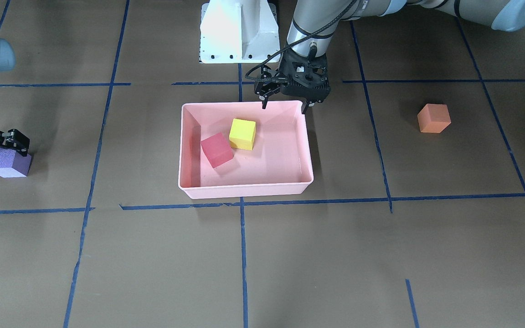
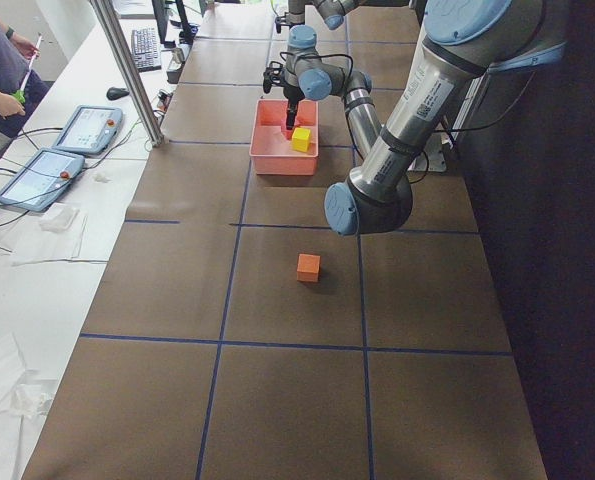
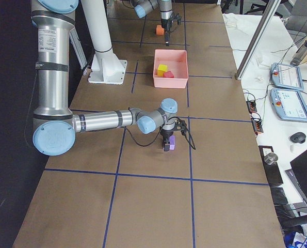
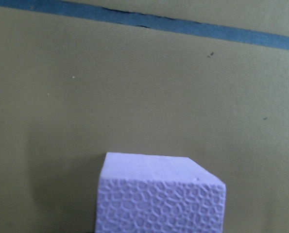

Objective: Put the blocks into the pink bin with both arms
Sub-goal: 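Grasp the purple cube with the right gripper while the left gripper withdraws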

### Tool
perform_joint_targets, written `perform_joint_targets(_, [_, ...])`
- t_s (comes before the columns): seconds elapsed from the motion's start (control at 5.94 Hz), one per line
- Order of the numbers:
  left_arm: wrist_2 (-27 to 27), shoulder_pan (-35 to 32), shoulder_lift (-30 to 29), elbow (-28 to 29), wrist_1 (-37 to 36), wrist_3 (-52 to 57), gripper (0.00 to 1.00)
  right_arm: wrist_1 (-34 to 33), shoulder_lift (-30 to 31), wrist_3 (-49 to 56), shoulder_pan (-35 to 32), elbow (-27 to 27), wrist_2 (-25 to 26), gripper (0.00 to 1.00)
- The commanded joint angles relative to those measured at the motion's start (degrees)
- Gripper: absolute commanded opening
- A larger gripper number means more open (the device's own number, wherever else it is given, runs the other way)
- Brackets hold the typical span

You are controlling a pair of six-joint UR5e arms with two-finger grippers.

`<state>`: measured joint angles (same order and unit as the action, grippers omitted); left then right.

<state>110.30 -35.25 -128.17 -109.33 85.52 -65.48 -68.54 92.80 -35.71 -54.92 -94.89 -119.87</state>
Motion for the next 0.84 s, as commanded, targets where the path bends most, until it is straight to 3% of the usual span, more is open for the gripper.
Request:
perform_joint_targets(0.0, [0.0, 0.0, 0.2, -0.1, 0.0, 0.1, 1.0, -0.1, -1.7, 0.1, 0.2, 0.4, -0.3, 0.3])
perform_joint_targets(0.34, [0.6, -0.1, 1.6, -1.7, -0.6, 1.1, 1.0, -0.9, -3.7, -0.2, -0.3, -3.5, -0.6, 0.28])
perform_joint_targets(0.5, [1.9, -0.9, 4.0, -4.6, -2.9, 9.7, 1.0, -3.6, -5.5, -0.8, -0.3, -6.8, -1.5, 0.28])
perform_joint_targets(0.67, [2.1, -2.4, 6.6, -7.5, -6.1, 17.7, 1.0, -13.3, -10.1, -2.7, -0.3, -11.2, -2.1, 0.28])
